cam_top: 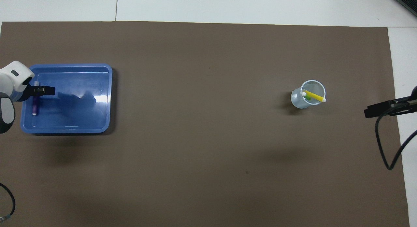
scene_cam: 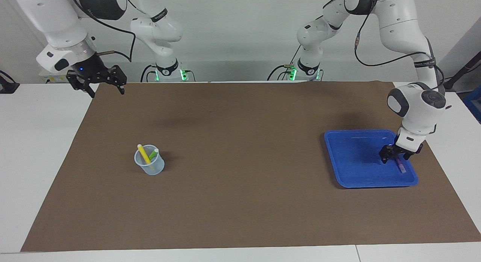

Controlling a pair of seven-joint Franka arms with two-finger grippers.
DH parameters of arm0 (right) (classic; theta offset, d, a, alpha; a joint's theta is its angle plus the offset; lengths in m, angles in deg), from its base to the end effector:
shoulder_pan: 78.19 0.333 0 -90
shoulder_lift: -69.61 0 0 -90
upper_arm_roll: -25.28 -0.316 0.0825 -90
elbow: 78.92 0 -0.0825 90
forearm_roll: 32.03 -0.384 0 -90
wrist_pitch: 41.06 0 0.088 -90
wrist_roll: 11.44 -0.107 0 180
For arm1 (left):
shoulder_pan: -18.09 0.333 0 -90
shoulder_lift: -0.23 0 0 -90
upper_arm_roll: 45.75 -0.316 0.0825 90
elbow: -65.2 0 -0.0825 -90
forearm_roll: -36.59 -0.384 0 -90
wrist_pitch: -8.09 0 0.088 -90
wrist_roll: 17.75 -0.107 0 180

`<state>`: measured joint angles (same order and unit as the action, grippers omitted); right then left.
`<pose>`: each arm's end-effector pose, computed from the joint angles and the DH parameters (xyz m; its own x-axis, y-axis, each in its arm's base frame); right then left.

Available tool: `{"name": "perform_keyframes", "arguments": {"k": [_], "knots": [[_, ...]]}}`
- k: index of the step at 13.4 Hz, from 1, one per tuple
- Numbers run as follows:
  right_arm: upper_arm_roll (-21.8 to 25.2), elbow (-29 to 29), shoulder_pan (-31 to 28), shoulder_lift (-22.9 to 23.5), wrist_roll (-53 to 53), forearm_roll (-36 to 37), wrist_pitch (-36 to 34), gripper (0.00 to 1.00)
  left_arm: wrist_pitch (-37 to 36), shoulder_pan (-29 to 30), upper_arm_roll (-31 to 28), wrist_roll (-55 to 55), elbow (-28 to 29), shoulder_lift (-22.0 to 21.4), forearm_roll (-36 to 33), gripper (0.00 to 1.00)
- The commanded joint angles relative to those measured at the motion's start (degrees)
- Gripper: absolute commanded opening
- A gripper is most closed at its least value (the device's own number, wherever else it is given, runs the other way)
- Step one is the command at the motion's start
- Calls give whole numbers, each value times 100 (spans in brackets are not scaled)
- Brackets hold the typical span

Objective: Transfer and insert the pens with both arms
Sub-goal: 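Withdraw the right gripper while the left gripper hovers over the purple pen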

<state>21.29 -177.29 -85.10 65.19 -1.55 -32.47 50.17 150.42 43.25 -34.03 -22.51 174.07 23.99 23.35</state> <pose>0.5290 -0.0249 0.5991 0.9916 0.1208 -0.0465 0.1204 -0.9927 -0.0104 0.6267 0.1575 0.3040 0.9860 -0.0034 0.1668 0.0141 -0.9945 -0.1037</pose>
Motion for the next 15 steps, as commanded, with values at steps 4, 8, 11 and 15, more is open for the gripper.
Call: {"name": "perform_keyframes", "arguments": {"k": [4,8,11,15], "knots": [[-14,37,84,-146,-75,35,-439,100,110,-38,24,194,240,-100,-118,100],[-14,-7,66,-181,380,123,-492,100,66,-29,23,168,249,-108,-127,100],[-5,-16,14,-181,443,132,-440,100,84,-38,15,124,319,-126,-179,100],[-5,-322,5,-287,408,132,-150,100,486,-11,15,168,687,-179,-188,100]]}}
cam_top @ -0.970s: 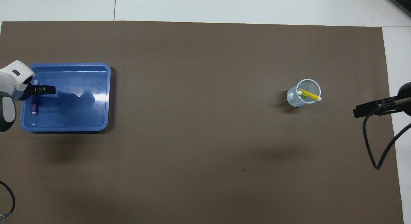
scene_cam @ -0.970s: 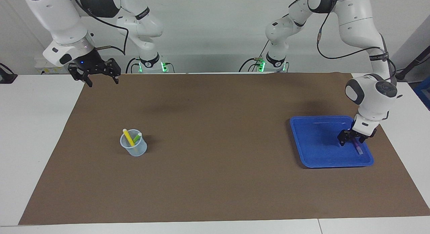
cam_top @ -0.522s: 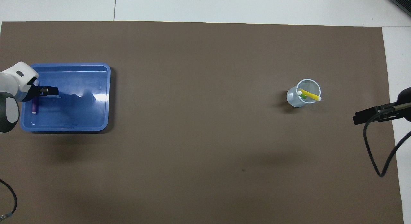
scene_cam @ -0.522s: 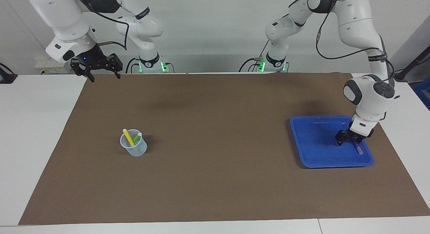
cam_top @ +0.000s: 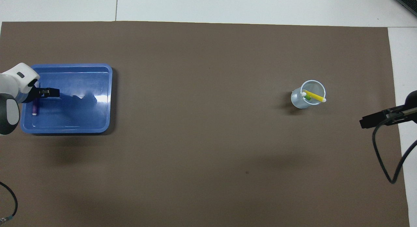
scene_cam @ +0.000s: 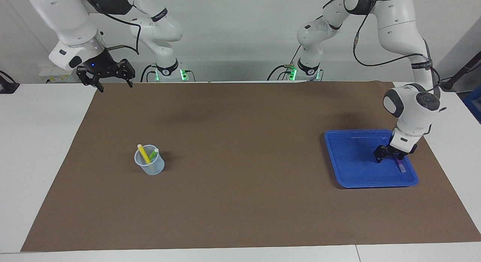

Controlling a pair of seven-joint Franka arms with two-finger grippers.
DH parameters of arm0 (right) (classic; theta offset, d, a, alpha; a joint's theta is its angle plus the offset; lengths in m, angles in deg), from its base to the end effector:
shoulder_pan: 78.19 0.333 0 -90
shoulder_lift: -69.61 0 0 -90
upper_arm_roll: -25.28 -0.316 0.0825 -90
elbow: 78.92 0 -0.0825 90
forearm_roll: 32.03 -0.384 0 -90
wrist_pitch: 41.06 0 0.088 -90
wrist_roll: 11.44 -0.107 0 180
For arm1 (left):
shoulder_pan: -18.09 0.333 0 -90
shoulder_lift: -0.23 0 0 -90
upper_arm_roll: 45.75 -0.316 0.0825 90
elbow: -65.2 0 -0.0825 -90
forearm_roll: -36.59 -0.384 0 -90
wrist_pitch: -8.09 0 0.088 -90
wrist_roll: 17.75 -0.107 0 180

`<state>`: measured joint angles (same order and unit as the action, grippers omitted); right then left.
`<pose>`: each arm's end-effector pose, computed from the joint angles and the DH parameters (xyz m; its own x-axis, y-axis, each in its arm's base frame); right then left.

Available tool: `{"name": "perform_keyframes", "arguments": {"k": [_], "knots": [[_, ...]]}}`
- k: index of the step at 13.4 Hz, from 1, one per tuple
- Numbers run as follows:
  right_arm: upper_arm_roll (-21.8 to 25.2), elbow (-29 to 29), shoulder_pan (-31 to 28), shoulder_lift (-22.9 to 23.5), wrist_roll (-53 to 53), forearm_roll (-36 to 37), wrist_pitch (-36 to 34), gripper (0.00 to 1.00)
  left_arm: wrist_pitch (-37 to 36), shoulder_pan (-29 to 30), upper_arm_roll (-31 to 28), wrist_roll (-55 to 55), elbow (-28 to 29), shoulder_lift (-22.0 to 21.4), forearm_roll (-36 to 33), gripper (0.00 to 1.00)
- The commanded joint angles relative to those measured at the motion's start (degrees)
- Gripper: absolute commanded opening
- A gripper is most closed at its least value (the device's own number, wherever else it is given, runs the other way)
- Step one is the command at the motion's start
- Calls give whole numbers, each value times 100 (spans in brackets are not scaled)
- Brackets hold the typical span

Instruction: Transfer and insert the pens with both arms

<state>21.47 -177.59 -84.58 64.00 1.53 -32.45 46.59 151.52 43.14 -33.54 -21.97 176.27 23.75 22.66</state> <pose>0.5162 -0.0209 0.6025 0.9794 0.1799 -0.0919 0.1786 -0.9837 -0.0220 0.6195 0.1472 0.2922 0.9880 -0.0165 0.1536 -0.0008 -0.9948 -0.1019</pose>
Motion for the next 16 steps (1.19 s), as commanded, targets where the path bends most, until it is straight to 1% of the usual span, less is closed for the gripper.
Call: {"name": "perform_keyframes", "arguments": {"k": [1,3,5,8,9,11,12,13,16], "knots": [[-6,-320,-64,-203,83,129,252,100,587,35,-25,140,572,-147,-119,100],[-6,-477,-134,-230,83,129,594,100,686,-17,1,393,635,-138,-101,100],[3,-548,-74,-274,31,121,630,100,669,-236,10,1026,617,-129,-101,100],[-6,-601,-73,-283,-66,121,648,100,494,-579,19,1528,433,-112,-13,100],[-6,-610,-82,-291,-75,121,648,100,162,-641,19,1529,241,-120,-13,100],[-6,-610,-91,-291,-75,121,718,100,-795,-659,36,1503,-286,-173,-13,100],[-6,-610,-73,-291,-84,121,736,100,-1139,-659,36,1459,-462,-243,-31,100],[-6,-610,-56,-291,-84,121,771,100,-1299,-651,36,1372,-542,-270,-48,100],[-23,-610,-55,-291,-128,112,789,100,-1196,-397,-16,197,-543,-314,-57,100]]}}
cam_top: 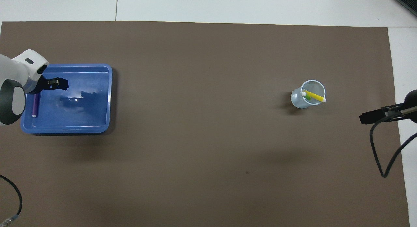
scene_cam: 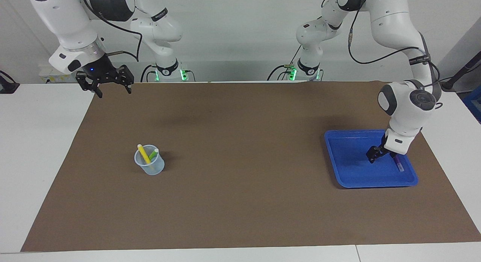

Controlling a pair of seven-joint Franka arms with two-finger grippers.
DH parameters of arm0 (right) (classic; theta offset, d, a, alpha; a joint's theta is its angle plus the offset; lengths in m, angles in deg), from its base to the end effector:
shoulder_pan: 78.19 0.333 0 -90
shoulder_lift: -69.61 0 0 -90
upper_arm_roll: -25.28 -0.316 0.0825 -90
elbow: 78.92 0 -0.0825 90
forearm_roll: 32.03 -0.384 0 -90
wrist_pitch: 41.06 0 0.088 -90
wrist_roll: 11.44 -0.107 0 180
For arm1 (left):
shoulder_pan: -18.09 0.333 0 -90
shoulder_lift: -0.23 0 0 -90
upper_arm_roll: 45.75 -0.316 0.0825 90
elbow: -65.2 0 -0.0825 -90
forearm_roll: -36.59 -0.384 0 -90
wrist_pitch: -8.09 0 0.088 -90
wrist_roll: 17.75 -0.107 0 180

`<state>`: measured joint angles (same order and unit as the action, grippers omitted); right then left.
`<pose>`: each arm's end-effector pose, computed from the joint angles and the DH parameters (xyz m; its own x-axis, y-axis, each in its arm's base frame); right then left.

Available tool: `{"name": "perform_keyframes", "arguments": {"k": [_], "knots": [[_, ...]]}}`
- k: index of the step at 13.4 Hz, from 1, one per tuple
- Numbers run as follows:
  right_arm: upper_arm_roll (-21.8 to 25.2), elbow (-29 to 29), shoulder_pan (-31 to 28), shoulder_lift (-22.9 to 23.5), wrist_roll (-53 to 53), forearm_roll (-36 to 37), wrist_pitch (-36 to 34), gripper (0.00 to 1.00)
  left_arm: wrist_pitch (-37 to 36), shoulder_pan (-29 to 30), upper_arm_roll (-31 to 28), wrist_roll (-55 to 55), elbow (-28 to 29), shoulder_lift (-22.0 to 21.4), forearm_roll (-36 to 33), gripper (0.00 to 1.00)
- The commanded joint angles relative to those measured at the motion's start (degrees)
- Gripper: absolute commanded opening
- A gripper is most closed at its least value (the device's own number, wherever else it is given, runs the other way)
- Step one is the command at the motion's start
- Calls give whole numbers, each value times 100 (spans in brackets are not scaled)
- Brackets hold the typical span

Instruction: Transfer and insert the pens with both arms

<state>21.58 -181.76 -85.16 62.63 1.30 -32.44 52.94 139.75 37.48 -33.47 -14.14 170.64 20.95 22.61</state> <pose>0.5177 -0.0271 0.5896 0.9860 0.1633 -0.0321 0.1632 -0.9866 -0.0065 0.6389 0.0947 0.3463 0.9933 0.0453 0.1068 0.0577 -0.9916 -0.1161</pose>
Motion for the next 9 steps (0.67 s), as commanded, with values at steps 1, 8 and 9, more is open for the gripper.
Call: {"name": "perform_keyframes", "arguments": {"k": [1,8,9], "knots": [[-26,-193,-6,-155,-106,111,154,100,104,197,-24,-702,64,-34,-52,100],[-26,-193,2,-155,-123,111,163,100,860,505,-33,-1565,398,81,-70,100],[-26,-193,2,-155,-123,111,163,100,975,505,-33,-1591,451,124,-70,100]]}}
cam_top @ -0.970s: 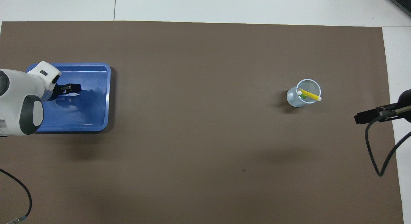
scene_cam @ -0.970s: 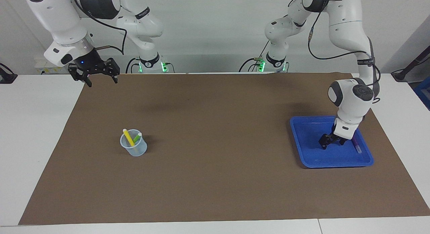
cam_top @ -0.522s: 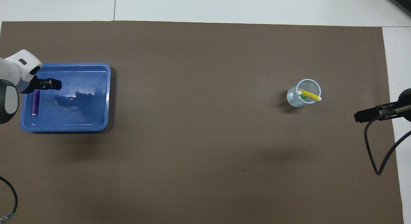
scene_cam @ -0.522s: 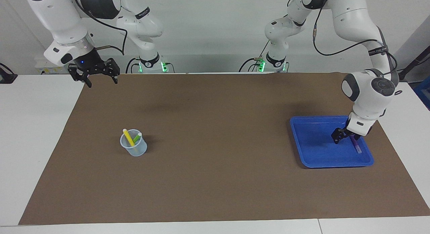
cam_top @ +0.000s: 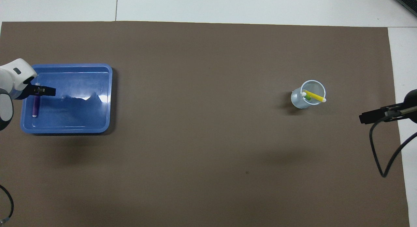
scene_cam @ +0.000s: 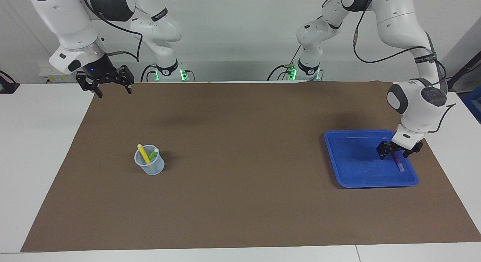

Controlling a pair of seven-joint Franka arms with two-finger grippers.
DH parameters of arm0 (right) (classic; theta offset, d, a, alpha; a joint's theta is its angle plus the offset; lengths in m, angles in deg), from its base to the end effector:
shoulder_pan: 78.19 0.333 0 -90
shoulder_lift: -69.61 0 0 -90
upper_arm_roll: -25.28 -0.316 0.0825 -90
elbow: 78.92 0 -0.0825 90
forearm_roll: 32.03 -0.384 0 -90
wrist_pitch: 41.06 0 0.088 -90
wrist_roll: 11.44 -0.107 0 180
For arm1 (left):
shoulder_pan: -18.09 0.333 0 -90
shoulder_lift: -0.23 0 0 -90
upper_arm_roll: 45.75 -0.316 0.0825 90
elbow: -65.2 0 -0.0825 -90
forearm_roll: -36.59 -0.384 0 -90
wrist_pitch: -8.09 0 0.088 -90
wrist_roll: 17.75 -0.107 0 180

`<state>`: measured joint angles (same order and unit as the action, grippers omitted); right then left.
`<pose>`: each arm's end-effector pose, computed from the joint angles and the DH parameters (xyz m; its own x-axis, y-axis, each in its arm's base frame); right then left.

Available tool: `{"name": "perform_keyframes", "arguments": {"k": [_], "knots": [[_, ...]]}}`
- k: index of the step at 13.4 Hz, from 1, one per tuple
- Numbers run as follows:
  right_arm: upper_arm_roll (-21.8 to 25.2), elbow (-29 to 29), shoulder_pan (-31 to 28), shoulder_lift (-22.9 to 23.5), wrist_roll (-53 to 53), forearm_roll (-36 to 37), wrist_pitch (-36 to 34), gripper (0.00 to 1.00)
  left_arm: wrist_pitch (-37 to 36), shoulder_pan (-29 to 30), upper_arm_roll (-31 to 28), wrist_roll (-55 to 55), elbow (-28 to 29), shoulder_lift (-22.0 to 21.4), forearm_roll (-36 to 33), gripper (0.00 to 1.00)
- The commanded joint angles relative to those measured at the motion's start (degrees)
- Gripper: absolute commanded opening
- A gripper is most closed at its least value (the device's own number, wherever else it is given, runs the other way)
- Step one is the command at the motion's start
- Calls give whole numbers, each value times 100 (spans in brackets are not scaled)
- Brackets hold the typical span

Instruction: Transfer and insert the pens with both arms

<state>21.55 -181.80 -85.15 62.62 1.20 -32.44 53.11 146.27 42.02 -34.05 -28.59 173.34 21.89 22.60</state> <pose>0.5180 -0.0267 0.5896 0.9863 0.1623 -0.0297 0.1622 -0.9867 -0.0058 0.6272 0.1461 0.3254 0.9833 -0.1327 0.1248 -0.1150 -0.9835 -0.1396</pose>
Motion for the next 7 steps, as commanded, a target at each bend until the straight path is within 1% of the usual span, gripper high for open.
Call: {"name": "perform_keyframes", "arguments": {"k": [1,4,7], "knots": [[-31,-189,1,-153,-114,111,145,100,411,51,25,-147,224,49,-70,100],[-23,-198,-7,-153,-122,111,145,100,701,51,25,-85,435,49,-70,100],[-23,-198,-7,-153,-122,103,145,100,711,60,16,-129,444,58,-70,100]]}}
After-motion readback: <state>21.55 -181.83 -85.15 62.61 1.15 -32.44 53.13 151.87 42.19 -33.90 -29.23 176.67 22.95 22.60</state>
